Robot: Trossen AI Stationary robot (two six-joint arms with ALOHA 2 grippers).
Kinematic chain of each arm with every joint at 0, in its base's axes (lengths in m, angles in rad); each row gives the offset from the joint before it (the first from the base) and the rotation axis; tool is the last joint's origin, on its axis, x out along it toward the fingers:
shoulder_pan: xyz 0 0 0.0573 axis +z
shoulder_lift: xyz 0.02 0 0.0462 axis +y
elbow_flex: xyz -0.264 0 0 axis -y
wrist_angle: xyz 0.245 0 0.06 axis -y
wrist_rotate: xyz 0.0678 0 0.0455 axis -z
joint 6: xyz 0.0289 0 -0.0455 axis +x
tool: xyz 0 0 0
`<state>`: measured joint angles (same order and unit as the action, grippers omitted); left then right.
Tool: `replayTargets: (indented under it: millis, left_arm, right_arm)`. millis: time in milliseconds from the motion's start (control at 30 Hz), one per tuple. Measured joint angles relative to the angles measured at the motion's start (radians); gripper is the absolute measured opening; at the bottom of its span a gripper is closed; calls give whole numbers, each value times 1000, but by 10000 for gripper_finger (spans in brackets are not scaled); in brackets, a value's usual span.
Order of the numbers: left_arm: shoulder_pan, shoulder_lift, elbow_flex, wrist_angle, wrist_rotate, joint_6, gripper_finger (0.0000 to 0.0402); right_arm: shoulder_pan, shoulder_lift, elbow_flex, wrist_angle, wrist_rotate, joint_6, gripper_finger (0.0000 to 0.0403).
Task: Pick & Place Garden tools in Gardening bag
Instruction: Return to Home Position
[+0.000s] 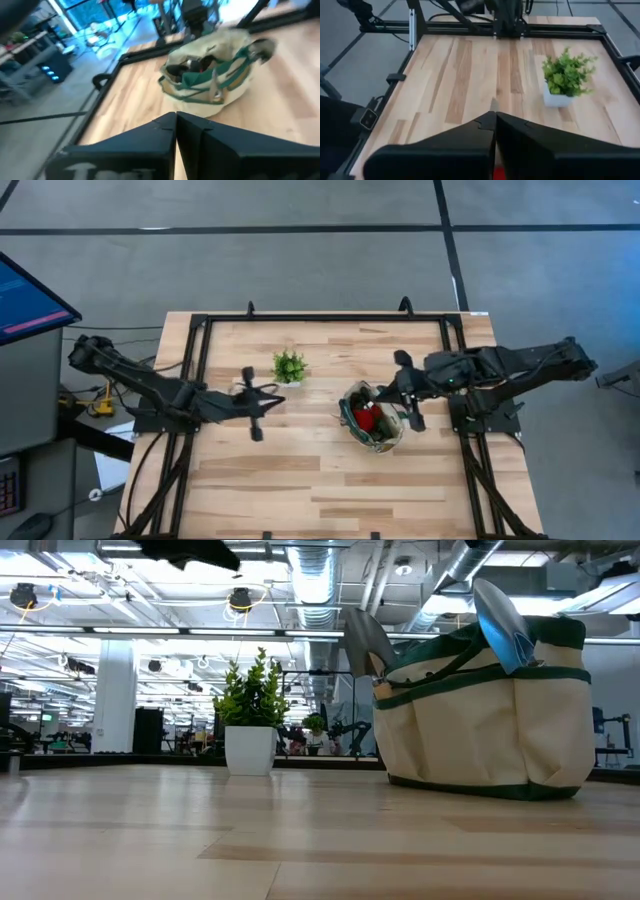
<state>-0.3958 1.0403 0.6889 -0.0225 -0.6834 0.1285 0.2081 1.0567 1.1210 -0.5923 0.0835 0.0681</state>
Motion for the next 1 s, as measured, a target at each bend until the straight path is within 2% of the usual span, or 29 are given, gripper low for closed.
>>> replayTargets:
  millis: [233,400,500,667,833,1000]
  left_arm:
    - [-3,-290,-180,14,47,-18,1]
    - [-5,-453,-257,19,225,64,1]
    - [-5,-518,-275,32,291,72,1]
    - [15,-547,-278,59,296,75,1]
    - [117,-512,-278,78,304,76,1]
    - [262,-494,-277,88,483,113,2]
  right_arm:
    - [1,-130,-145,136,4,-73,1]
    - [-3,-199,-203,197,4,-118,1]
    - [-9,-225,-213,192,9,-121,1]
    - [-6,-267,-213,193,67,-156,1]
    - [-6,-301,-213,181,74,-198,1]
    - [-6,-332,-213,140,75,-208,0]
